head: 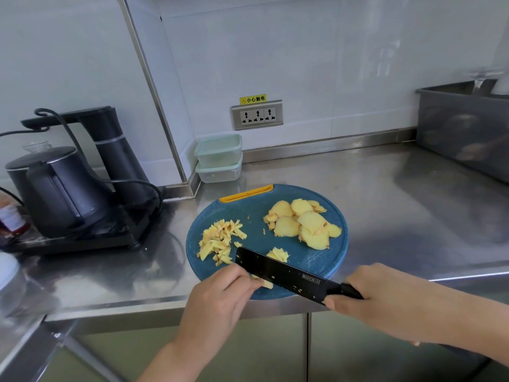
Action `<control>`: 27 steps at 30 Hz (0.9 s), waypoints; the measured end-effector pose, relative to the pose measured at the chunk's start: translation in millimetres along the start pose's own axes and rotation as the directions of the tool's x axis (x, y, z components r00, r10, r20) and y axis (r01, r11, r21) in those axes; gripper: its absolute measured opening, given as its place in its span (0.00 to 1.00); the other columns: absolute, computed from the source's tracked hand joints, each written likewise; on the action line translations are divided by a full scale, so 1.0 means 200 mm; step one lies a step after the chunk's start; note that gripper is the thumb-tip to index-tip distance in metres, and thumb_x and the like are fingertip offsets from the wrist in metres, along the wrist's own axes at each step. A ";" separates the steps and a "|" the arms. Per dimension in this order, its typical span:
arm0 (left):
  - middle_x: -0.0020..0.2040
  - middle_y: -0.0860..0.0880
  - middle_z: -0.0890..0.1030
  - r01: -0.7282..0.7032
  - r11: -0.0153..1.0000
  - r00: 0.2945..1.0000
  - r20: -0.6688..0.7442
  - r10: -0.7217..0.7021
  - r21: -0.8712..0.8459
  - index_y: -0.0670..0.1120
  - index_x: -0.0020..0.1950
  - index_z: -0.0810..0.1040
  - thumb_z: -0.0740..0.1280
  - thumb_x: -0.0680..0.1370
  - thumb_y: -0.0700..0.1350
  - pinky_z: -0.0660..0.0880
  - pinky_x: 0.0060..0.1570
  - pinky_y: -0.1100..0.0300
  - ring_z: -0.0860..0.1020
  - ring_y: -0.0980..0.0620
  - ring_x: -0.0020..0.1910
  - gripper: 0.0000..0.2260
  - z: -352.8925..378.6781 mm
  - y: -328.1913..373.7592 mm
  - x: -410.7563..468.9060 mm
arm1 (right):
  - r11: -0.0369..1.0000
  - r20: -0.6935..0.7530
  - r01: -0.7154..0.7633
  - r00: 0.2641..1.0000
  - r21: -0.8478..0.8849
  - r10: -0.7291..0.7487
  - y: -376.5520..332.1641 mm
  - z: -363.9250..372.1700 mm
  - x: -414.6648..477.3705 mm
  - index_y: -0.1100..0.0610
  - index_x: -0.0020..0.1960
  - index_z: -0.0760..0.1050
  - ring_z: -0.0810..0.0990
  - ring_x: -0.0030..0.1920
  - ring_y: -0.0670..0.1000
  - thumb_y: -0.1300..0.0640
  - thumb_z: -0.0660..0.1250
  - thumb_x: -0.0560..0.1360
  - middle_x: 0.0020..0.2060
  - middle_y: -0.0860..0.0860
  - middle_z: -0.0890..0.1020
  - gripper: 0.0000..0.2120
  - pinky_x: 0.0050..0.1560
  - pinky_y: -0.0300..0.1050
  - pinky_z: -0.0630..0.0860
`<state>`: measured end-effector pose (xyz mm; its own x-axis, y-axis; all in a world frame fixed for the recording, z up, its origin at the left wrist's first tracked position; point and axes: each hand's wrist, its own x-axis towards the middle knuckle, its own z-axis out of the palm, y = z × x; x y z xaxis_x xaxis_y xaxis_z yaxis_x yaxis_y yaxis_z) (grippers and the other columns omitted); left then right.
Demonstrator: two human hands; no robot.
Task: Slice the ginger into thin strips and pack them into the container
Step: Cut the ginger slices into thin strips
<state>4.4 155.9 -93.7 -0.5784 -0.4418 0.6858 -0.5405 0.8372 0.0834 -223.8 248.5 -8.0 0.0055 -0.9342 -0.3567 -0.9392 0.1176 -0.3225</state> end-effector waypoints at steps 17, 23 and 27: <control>0.41 0.51 0.80 -0.022 0.997 0.999 0.034 0.025 -0.079 0.43 0.45 0.84 0.64 0.75 0.43 0.71 0.46 0.76 0.75 0.61 0.42 0.09 0.01 -0.04 0.00 | 0.996 0.011 0.006 1.000 0.091 -0.007 0.00 0.05 0.02 0.33 0.29 0.71 0.67 0.21 0.42 0.42 0.58 0.79 0.19 0.42 0.70 0.19 0.25 0.33 0.65; 0.41 0.51 0.80 -0.046 0.995 0.998 0.034 0.049 -0.086 0.44 0.45 0.84 0.64 0.75 0.43 0.71 0.48 0.75 0.75 0.61 0.43 0.09 0.01 -0.05 0.02 | 0.996 -0.006 -0.063 0.998 0.059 0.064 0.01 0.07 0.04 0.50 0.31 0.66 0.66 0.22 0.45 0.40 0.59 0.78 0.25 0.47 0.68 0.21 0.26 0.35 0.65; 0.43 0.53 0.79 -0.047 0.993 0.999 0.000 0.047 -0.105 0.43 0.44 0.84 0.65 0.75 0.43 0.71 0.48 0.75 0.75 0.61 0.43 0.09 0.02 -0.05 0.01 | 0.996 -0.006 -0.072 0.997 0.044 0.072 0.00 0.05 0.03 0.52 0.32 0.65 0.67 0.19 0.43 0.41 0.58 0.78 0.23 0.47 0.68 0.21 0.23 0.32 0.64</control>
<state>6.5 145.6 -95.3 -0.6034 -0.4015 0.6890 -0.4456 0.8863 0.1263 -219.6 246.9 -18.7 -0.0644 -0.9251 -0.3742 -0.9212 0.1994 -0.3342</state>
